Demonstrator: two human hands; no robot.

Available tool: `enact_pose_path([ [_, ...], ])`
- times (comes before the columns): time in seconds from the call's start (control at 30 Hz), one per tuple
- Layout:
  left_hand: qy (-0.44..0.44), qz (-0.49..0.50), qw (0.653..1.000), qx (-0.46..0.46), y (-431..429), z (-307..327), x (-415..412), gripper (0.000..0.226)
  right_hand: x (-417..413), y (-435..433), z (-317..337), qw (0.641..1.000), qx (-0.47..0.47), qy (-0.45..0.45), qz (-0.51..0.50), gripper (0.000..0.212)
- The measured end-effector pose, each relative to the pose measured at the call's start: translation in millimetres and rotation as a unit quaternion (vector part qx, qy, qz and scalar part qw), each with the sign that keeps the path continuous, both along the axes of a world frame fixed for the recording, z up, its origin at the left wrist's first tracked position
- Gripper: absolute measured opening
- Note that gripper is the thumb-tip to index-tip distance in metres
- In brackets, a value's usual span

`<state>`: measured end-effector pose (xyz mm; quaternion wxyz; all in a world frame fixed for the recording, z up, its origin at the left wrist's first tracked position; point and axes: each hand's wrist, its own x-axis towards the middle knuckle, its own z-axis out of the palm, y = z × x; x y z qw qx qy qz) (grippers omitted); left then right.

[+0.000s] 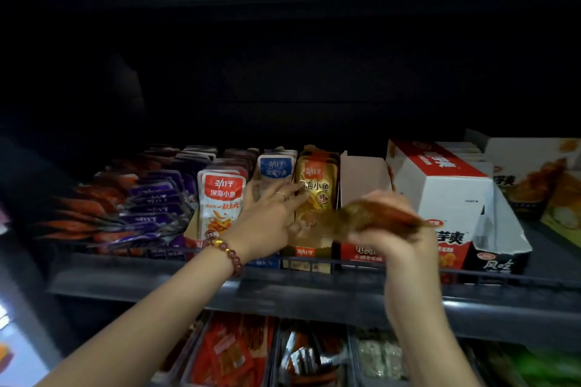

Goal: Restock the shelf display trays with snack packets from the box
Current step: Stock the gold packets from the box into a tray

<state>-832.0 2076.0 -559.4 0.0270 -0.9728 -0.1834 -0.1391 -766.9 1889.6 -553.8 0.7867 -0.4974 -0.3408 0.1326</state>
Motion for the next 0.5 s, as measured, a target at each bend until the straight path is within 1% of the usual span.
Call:
enact_pose_path([
  [0.03, 0.001, -0.003, 1.000, -0.008, 0, -1, -2, 0.057, 4, 2, 7, 1.000, 0.016, 0.017, -0.009, 0.026],
  [0.07, -0.001, -0.006, 1.000, -0.012, 0, -1, -3, 0.055, 8, 7, 12, 1.000, 0.011, 0.024, -0.012, 0.022],
  [0.13, -0.011, -0.009, 1.000, -0.014, 0, -2, -3, 0.051, 13, 22, 20, 0.999, -0.044, 0.000, -0.011, 0.017],
  [0.2, -0.024, -0.012, 1.000, -0.012, 0, -4, -3, 0.051, 18, 39, 22, 0.991, -0.112, -0.057, -0.047, 0.014],
  [0.27, -0.029, -0.011, 0.999, -0.025, 1, -6, -4, 0.052, 25, 52, 20, 0.973, -0.156, -0.131, -0.109, 0.021],
  [0.33, -0.036, -0.007, 0.999, -0.041, 2, -8, -4, 0.050, 33, 59, 19, 0.957, -0.189, -0.173, -0.137, 0.029],
  [0.37, -0.047, -0.006, 0.998, -0.044, 3, -10, -4, 0.045, 36, 61, 19, 0.950, -0.205, -0.188, -0.141, 0.031],
  [0.43, -0.080, -0.008, 0.995, -0.053, 1, -12, -5, 0.025, 41, 62, 19, 0.933, -0.239, -0.225, -0.148, 0.036],
  [0.47, -0.100, -0.013, 0.993, -0.053, 1, -12, -4, 0.017, 41, 63, 19, 0.919, -0.255, -0.255, -0.156, 0.043],
  [0.5, -0.113, -0.020, 0.992, -0.049, 0, -13, -4, 0.018, 40, 63, 19, 0.900, -0.275, -0.291, -0.171, 0.053],
])
